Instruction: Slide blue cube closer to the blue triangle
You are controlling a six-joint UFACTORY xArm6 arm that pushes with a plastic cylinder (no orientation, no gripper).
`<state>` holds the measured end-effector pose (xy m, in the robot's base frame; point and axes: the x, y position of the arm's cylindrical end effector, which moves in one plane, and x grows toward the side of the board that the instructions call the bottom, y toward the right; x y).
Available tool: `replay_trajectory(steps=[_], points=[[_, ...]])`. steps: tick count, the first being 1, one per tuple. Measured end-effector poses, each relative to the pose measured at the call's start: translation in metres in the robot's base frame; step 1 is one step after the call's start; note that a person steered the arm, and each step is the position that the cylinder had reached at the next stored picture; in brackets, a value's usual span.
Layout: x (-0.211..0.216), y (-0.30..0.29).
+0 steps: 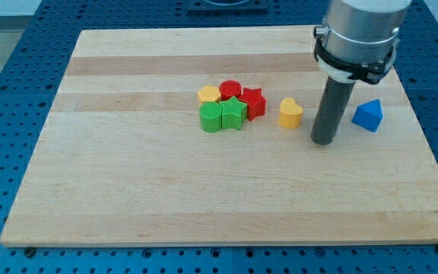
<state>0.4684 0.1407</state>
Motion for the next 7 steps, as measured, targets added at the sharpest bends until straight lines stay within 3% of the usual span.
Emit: replay_trajectory(steps=[3,7], points=[[-0.033,-0.047],[-0.033,0.005]])
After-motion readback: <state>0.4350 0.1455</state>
